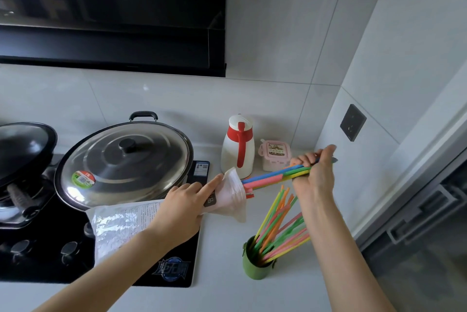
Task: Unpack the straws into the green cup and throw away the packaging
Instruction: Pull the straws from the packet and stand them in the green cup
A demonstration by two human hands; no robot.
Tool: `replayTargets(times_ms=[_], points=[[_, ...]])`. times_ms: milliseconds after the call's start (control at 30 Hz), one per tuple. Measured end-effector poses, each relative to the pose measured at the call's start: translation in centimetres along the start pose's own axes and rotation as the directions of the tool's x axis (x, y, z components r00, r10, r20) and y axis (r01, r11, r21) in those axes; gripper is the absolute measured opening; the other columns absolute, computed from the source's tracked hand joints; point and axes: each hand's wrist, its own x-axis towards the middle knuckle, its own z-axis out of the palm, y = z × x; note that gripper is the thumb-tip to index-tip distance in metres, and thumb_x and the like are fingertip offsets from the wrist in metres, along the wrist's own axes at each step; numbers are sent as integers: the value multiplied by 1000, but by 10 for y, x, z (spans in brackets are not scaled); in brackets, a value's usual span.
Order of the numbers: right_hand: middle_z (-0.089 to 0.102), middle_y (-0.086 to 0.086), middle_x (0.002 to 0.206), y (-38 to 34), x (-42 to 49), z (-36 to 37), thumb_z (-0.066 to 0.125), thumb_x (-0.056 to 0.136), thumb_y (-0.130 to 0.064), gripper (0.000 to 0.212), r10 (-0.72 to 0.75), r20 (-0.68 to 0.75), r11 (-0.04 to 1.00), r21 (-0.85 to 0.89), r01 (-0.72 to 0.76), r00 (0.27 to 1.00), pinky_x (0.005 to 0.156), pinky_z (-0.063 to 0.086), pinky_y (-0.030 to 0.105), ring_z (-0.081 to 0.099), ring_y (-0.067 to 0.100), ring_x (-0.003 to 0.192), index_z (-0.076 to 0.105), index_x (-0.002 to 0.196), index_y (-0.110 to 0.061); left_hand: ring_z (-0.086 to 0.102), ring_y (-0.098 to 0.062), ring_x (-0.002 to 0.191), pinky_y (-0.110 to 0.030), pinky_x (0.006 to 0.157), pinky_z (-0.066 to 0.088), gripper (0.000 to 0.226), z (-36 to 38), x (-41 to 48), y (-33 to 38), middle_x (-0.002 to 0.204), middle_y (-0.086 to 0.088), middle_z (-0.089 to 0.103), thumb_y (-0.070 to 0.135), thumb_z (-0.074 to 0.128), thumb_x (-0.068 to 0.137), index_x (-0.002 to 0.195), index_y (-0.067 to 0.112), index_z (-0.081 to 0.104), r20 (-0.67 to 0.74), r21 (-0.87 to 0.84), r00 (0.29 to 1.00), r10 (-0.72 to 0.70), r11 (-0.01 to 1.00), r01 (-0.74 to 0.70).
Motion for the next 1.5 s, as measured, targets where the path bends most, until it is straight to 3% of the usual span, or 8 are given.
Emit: replayTargets(times_ms=[67,200,533,767,967,1167,1267,1500], points=[[23,-7,37,-10,2,0,47,90,-52,52,3,14,1000,-9,-3,1000,35,26,18,22,7,32,28,54,-20,58,-27,58,-34,51,49,100,1,1,3,70,-3,62,1,78,47,134,22,32,-11,-20,1000,11,1000,-12],[22,-6,36,-32,2,5,47,90,-52,52,-73,43,997,-23,74,996,34,23,18,19,8,32,28,54,-20,57,-29,57,-34,50,46,94,3,3,4,70,-5,61,-2,74,54,134,25,31,-33,-80,999,8,997,-11],[18,-6,45,-94,22,0,48,91,-51,52,-263,-3,964,-28,263,965,40,25,20,17,12,39,28,53,-20,58,-30,54,-33,45,49,99,7,-4,-21,68,-4,61,-5,74,46,132,25,35,-15,-32,999,-46,998,46],[16,-5,50,-117,14,-25,46,91,-51,51,-407,-33,899,-190,394,913,44,23,22,15,15,46,24,56,-20,60,-33,59,-35,49,53,100,9,-12,-36,73,-6,65,-4,74,46,132,27,33,-11,-5,997,-74,997,74],[18,-8,41,-64,-1,-48,49,92,-43,52,-340,35,864,-383,327,940,42,17,24,15,12,38,24,52,-22,62,-35,67,-39,54,54,98,13,-19,-40,82,-9,67,-3,72,51,134,29,30,27,-6,998,-57,998,57],[26,-7,41,9,-16,-72,53,91,-42,49,-250,213,741,-586,328,945,41,22,25,23,12,39,23,60,-18,62,-37,70,-42,59,54,94,15,-18,-36,84,-10,66,4,72,59,135,33,25,49,-31,997,-59,998,60],[25,-8,44,28,-18,-75,50,96,-27,46,-209,275,711,-616,339,938,41,19,26,21,11,41,22,59,-20,62,-38,81,-44,67,53,81,13,-16,-33,98,-11,66,12,69,70,140,28,31,37,-112,994,-98,989,102],[25,-12,42,46,-14,-70,53,94,-23,45,-142,330,604,-718,346,933,42,20,26,21,9,38,27,57,-21,62,-33,92,-34,70,49,76,13,-15,-31,114,-5,65,22,71,73,139,25,34,45,-162,993,-106,980,112]])
